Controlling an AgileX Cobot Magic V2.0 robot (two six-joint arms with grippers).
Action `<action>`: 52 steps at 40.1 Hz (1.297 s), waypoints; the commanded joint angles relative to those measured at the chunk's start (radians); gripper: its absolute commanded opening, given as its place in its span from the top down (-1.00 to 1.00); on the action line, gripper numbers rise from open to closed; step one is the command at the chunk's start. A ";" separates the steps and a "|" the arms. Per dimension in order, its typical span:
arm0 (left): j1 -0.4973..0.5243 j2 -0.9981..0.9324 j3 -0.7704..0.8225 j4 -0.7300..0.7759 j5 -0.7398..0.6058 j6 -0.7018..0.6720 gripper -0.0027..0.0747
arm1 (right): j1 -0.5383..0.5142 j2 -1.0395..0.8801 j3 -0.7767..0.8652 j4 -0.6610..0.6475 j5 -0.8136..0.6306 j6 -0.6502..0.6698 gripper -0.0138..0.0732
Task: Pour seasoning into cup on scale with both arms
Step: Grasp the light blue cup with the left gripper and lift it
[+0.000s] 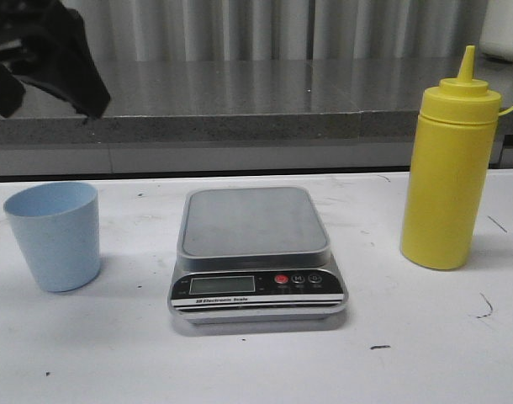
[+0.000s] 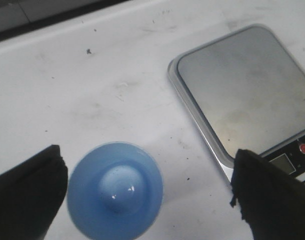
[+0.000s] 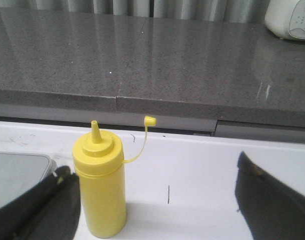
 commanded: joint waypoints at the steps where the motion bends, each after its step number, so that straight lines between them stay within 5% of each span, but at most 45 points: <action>1: -0.022 0.049 -0.079 -0.004 0.016 0.002 -0.72 | -0.004 0.010 -0.038 0.002 -0.076 -0.004 -0.79; 10: -0.034 0.235 -0.185 -0.002 0.211 0.002 -0.72 | -0.004 0.010 -0.038 0.002 -0.075 -0.004 -0.79; 19: -0.034 0.346 -0.228 0.013 0.237 0.002 -0.60 | -0.004 0.010 -0.038 0.002 -0.075 -0.004 -0.79; 25: -0.034 0.352 -0.230 0.026 0.241 0.002 -0.07 | -0.004 0.010 -0.038 0.002 -0.075 -0.004 -0.79; 33: -0.034 0.352 -0.230 0.037 0.260 0.002 0.94 | -0.004 0.010 -0.038 0.002 -0.075 -0.004 -0.79; 41: -0.034 0.352 -0.282 0.058 0.336 0.002 0.98 | -0.004 0.010 -0.038 0.002 -0.075 -0.004 -0.79; 52: -0.093 0.352 -0.545 0.060 0.547 0.002 0.98 | -0.004 0.010 -0.038 0.002 -0.075 -0.004 -0.79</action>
